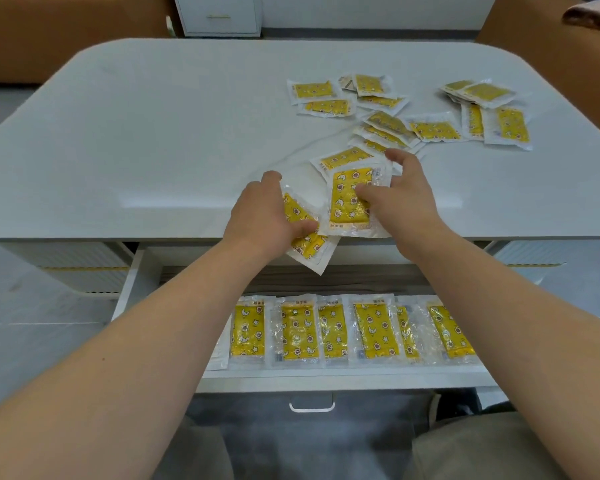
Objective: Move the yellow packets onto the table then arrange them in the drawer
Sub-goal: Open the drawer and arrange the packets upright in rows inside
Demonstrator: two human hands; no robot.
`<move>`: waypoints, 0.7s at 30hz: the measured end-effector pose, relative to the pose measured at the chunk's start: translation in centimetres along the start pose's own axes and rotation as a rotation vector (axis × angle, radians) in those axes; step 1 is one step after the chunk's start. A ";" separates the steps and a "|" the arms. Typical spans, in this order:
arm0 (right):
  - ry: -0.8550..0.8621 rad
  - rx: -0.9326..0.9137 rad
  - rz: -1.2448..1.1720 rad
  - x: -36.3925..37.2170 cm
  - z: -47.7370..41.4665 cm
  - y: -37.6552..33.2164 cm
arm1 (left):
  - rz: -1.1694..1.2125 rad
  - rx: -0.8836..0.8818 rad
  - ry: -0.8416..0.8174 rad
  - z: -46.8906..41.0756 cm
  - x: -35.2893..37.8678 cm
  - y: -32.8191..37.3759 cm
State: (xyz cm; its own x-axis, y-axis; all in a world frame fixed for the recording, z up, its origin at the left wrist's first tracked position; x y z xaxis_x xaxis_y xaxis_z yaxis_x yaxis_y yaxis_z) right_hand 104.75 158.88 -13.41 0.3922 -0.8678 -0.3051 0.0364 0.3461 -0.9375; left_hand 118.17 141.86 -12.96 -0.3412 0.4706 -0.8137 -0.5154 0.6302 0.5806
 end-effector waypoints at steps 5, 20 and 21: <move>-0.023 0.038 -0.110 0.4 0.0 0.3 | 0.122 -0.043 -0.019 -0.1 -1.1 -0.1; -0.294 -0.033 -0.105 3.3 1.8 -1.0 | -0.088 0.004 -0.252 0.5 -3.5 -0.3; -0.321 -0.037 -0.105 3.6 2.1 -1.1 | -0.135 0.005 -0.335 0.9 -3.9 -0.7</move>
State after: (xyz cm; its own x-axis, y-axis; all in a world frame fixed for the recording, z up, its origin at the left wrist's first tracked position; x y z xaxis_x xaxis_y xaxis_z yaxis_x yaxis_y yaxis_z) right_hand 108.05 156.10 -13.11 0.6576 -0.7395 -0.1436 0.0611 0.2424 -0.9683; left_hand 120.52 140.14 -10.14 0.0065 0.5589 -0.8292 -0.5338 0.7031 0.4697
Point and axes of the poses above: each hand's wrist, its own z-axis away from the middle knuckle, its own x-axis out of the palm, y = z × x, the point moved 8 cm from there along -z, towards the middle knuckle, and after that the axes turned 2 degrees about z, right-handed, at the moved point
